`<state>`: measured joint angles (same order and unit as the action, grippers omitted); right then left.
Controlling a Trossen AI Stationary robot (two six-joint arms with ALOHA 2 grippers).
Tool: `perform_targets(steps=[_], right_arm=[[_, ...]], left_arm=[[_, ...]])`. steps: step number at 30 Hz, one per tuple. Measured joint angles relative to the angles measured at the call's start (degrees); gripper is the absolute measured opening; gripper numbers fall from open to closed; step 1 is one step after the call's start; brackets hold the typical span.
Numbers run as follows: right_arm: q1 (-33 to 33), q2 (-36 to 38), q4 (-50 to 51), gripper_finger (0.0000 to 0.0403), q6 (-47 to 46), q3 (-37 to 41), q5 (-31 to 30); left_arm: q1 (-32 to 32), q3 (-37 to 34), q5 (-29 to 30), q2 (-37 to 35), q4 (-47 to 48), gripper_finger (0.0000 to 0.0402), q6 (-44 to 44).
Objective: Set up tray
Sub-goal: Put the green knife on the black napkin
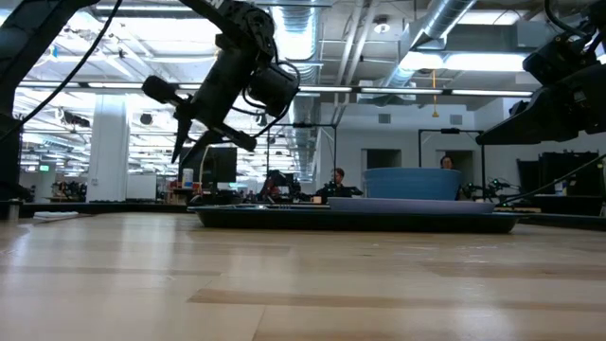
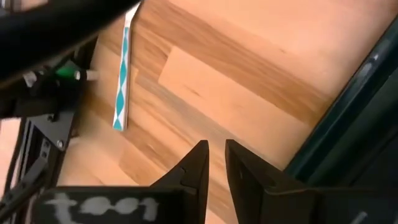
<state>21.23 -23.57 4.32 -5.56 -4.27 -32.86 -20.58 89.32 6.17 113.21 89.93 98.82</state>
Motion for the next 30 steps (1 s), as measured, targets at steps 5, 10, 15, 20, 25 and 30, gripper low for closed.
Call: perform_targets(steps=[5, 10, 15, 20, 25, 30], right_arm=[[0.0, 0.0, 0.0, 0.0107, 0.0, 0.0, 0.0], [0.0, 0.0, 0.0, 0.0107, 0.0, 0.0, 0.0], [0.0, 0.0, 0.0, 0.0107, 0.0, 0.0, 0.0], [0.0, 0.0, 0.0, 0.0107, 0.0, 0.0, 0.0], [0.0, 0.0, 0.0, 0.0107, 0.0, 0.0, 0.0], [0.0, 0.0, 0.0, 0.0107, 0.0, 0.0, 0.0]], left_arm=[[1.8, -0.1, -0.8, -2.2, -0.1, 0.0044, 4.3], [3.7, -0.1, 0.3, -9.1, 0.1, 0.0044, 11.4], [4.6, 0.0, 2.6, -16.8, 0.2, 0.0044, 14.5], [4.1, -0.1, 10.3, -19.8, 0.1, 0.0044, 13.0], [4.6, -0.1, 17.0, -19.6, 0.1, 0.0044, 12.6], [3.8, -2.7, 20.1, -17.2, -0.3, 0.0044, 10.9]])
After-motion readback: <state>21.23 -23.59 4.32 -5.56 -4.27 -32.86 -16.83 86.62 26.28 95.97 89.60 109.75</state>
